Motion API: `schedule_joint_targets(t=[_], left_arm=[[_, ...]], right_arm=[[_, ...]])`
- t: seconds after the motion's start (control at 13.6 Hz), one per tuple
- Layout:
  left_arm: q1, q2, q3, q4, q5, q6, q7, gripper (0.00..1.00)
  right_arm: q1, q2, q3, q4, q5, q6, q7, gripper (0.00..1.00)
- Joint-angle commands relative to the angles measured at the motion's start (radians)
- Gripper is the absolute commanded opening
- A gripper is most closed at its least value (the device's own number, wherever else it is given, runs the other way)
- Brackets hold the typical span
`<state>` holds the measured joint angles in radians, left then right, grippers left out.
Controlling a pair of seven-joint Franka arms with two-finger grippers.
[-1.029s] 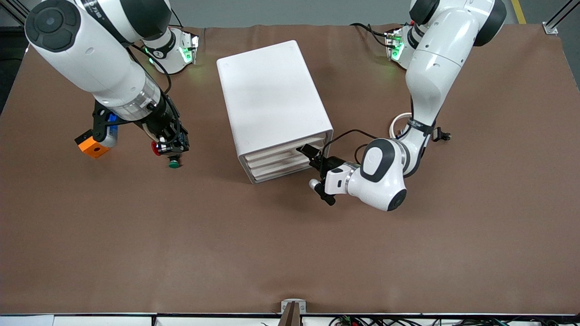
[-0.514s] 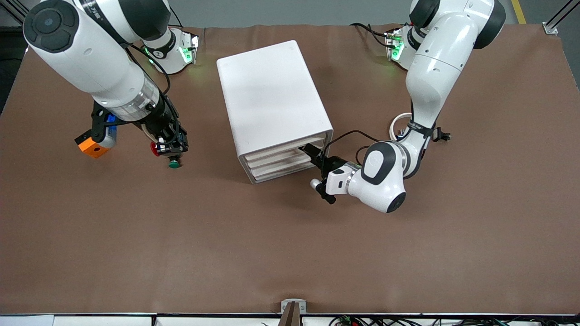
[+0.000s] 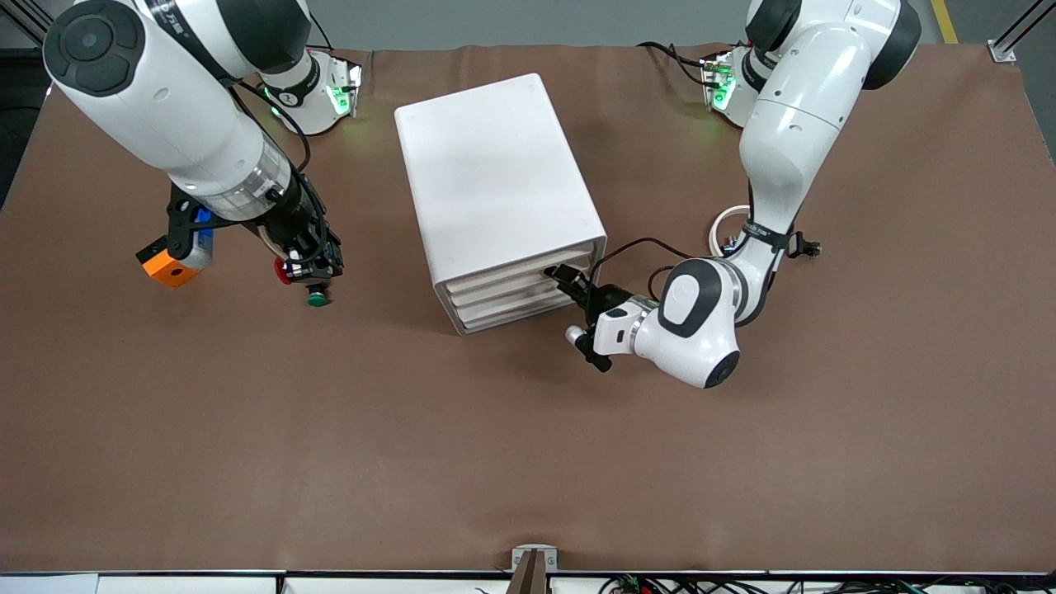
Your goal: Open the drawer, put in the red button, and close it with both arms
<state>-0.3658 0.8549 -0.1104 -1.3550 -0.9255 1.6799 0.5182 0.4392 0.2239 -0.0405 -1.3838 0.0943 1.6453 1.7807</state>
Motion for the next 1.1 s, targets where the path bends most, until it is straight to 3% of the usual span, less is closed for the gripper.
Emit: schedule_joint_targets(t=[0.0, 0.15, 1.03], left_arm=[[-0.002, 0.004, 0.000, 0.004, -0.010, -0.019, 0.019, 0.05], [-0.001, 0.001, 0.000, 0.004, -0.010, -0.019, 0.022, 0.00], [0.059, -0.007, 0.009, 0.056, -0.010, 0.011, 0.026, 0.00]], right_arm=[[-0.011, 0.015, 0.004, 0.034, -0.001, -0.027, -0.009, 0.00], [-0.013, 0.015, 0.005, 0.034, -0.001, -0.027, -0.009, 0.00], [0.000, 0.018, 0.005, 0.035, -0.004, -0.022, -0.006, 0.00]])
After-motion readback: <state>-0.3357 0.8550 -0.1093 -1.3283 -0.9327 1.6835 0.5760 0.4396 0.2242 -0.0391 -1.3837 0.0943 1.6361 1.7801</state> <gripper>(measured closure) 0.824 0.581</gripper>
